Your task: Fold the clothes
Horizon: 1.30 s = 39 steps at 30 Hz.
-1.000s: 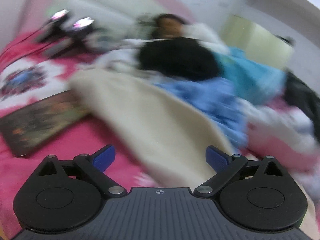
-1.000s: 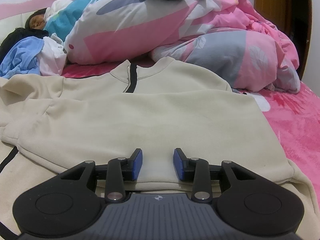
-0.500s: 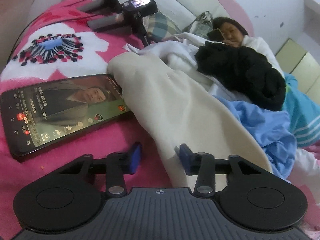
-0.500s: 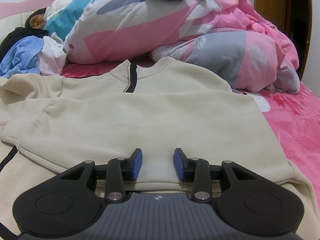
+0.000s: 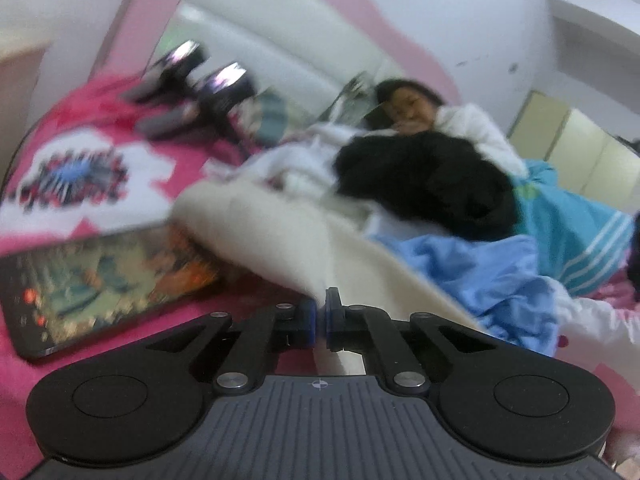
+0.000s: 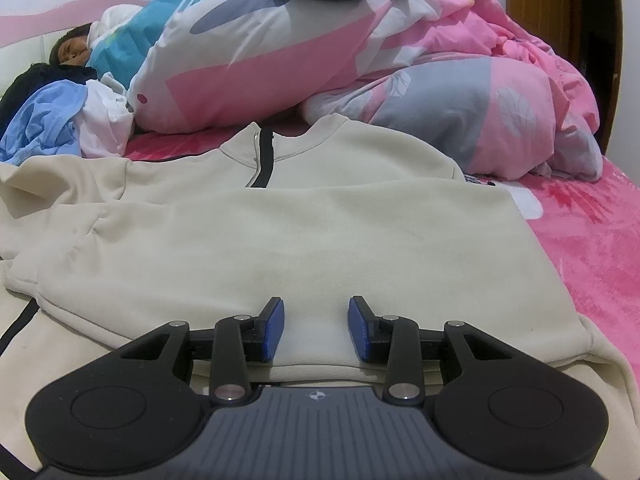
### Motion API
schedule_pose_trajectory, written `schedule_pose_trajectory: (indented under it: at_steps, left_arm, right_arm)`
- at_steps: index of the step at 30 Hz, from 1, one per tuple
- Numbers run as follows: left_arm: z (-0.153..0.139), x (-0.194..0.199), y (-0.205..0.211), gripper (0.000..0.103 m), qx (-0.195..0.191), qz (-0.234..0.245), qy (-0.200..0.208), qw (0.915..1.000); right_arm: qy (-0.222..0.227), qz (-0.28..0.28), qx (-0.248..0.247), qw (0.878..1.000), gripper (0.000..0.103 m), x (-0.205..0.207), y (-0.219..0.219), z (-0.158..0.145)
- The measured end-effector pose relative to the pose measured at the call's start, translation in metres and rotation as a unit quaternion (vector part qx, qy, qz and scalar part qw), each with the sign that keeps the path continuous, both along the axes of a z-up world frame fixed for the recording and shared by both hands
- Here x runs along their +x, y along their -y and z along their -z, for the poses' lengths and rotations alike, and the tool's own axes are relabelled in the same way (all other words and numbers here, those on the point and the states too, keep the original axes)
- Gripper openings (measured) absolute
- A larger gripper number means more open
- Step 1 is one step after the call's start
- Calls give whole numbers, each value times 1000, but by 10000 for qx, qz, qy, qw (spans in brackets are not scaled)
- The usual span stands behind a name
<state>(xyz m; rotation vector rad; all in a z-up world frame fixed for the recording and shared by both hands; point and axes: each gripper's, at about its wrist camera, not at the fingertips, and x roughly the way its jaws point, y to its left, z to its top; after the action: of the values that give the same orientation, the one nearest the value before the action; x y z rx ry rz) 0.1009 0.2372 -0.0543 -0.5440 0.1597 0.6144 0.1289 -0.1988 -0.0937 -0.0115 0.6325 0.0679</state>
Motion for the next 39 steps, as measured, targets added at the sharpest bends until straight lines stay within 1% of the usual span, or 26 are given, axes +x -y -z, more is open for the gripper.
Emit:
schedule_pose_trajectory:
  at_steps: [3,5,6,7,8,9,10,11,13,14,16,17,18,19,20,21,22,25,28,30,31,32,34,36,38,39]
  left_arm:
    - [-20,5,30,2,648,336,189,9972]
    - [-35,8,58,2,1148,737,341,9901]
    - [-42,10,74,2,1384,1001,416,9844]
    - [-45,9,95,2,1718,1387,430,9744]
    - [-47,8,117,2,2084,1814,421,9602]
    - [-48,6,139,2,2442,2235,410,9427]
    - [-50,5,161,2,2792,2649,399,9221]
    - [-45,1,183,2,3112,3106,298,8976]
    - [-28,-11,223,8,3653,3991,8,8410]
    - [-18,-17,240,8,3865,4389,-156,8110]
    - [0,-31,258,13,4093,4989,-346,7631]
    - [4,-38,261,14,4169,5168,-405,7466]
    - [7,-43,263,17,4237,5308,-455,7325]
    - [7,-48,261,20,4266,5355,-453,7275]
    - [4,-50,256,22,4164,5370,-448,7323]
    - [0,-50,250,24,4018,5385,-448,7393]
    - [-5,-47,242,26,3757,5390,-488,7523]
    - [-17,-38,209,26,2810,5309,-567,7975]
    - [-29,-29,165,27,2008,4888,-319,8484]
    - [-30,-22,137,27,1587,4554,-135,8759]
    - [-29,-20,124,27,1421,4405,-81,8864]
    - [-26,-18,113,27,1331,4288,-49,8935]
    - [-20,-12,93,27,1213,4097,60,9041]
    - [-10,-9,73,28,971,4044,180,9092]
    - [-2,-2,60,28,659,4035,58,9126]
    - [0,0,57,28,638,4012,-1,9138]
  right_arm:
    - [9,2,27,10000,39,0,0,0]
    - [16,3,43,10000,39,0,1,0]
    - [19,3,52,10000,39,0,1,0]
    - [22,3,60,10000,39,0,1,1]
    - [25,4,71,10000,39,-1,2,1]
    - [29,6,92,10000,39,-1,2,1]
    - [32,8,112,9999,39,-1,2,1]
    - [34,11,130,9999,39,-1,3,1]
    - [34,12,168,9999,39,-1,4,1]
    - [35,11,183,9998,39,-1,4,1]
    - [36,9,212,9998,39,0,5,0]
    - [37,8,226,9997,39,0,6,0]
    - [39,7,248,9997,39,-1,6,1]
    - [41,6,272,9996,39,-1,7,1]
    - [42,2,308,9995,40,-1,8,1]
    - [42,-1,342,9994,40,-1,9,1]
    - [40,-6,375,9993,40,-1,10,1]
    - [37,-18,451,9990,41,-1,12,1]
    - [27,-23,440,9990,42,-1,11,0]
    - [-17,-25,456,9990,42,0,11,-2]
    - [-51,-27,473,9989,42,1,12,-3]
    - [-50,-48,495,9987,42,1,11,-7]
    - [192,-187,501,9984,42,-5,5,-24]
    - [426,-392,484,9971,42,-10,-5,-41]
    - [614,-1011,326,9924,42,-13,-36,-59]
    - [707,-1320,246,9884,42,-15,-51,-68]
